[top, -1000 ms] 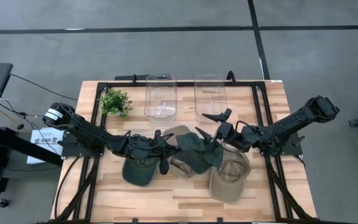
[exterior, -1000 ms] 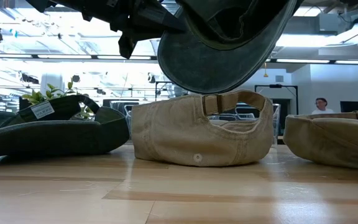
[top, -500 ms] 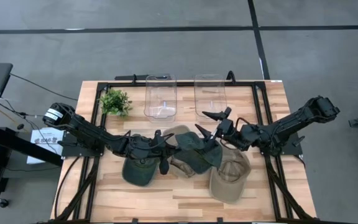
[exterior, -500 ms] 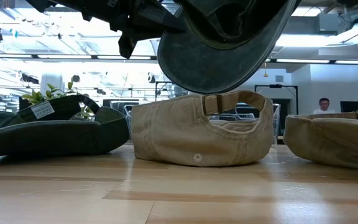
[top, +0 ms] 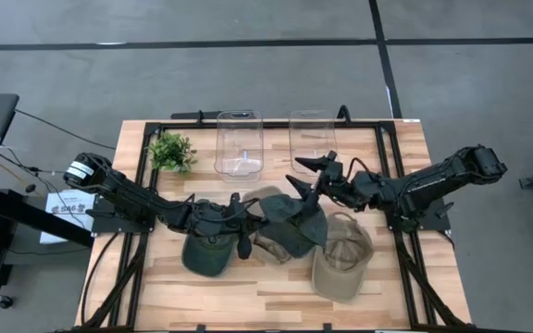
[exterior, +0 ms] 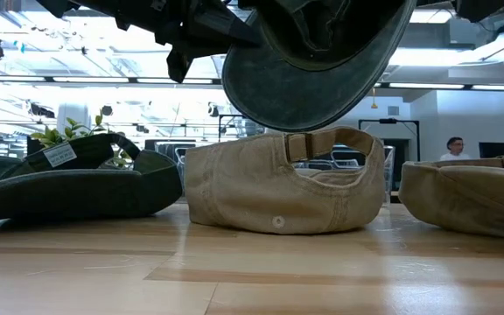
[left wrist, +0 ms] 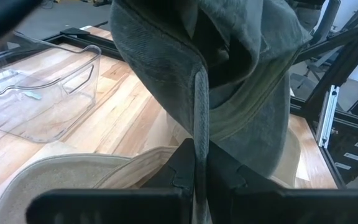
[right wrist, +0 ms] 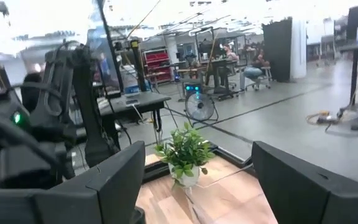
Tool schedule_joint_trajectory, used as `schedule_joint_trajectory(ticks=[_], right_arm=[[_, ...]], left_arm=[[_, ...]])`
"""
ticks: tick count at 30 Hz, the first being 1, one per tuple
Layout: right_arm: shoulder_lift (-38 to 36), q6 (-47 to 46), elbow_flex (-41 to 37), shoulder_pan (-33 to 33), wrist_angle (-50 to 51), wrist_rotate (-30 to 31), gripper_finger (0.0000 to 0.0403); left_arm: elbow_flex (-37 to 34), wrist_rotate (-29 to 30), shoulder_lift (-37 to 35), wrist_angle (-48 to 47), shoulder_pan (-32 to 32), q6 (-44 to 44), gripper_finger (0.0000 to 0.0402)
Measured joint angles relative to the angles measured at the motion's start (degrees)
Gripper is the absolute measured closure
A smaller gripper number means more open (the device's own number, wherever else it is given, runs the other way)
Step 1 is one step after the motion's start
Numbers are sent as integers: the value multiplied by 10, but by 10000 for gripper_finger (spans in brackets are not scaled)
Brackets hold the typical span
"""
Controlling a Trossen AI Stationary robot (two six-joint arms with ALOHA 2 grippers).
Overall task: Pick & Place hat
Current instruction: Put the right black cap into the right transparent bin
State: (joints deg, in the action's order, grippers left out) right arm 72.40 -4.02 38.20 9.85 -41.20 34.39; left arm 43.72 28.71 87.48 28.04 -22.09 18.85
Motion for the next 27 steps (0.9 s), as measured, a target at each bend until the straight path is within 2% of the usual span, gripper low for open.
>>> schedule_joint_trajectory(ticks=[5, 13, 19, 27], right_arm=[[-2, -85, 0, -14, -2, -11, 111], [-30, -160, 0, -26, 65, -119, 111], [-74, -115, 0, -25, 176, -135, 112], [-85, 5, 0, -11, 197, -132, 112]], left_arm=[[0, 0, 0, -2, 0, 0, 382], [0, 0, 0, -10, 0, 0, 382], [0, -2, 0, -12, 0, 0, 382], [0, -16, 0, -12, 0, 0, 382]])
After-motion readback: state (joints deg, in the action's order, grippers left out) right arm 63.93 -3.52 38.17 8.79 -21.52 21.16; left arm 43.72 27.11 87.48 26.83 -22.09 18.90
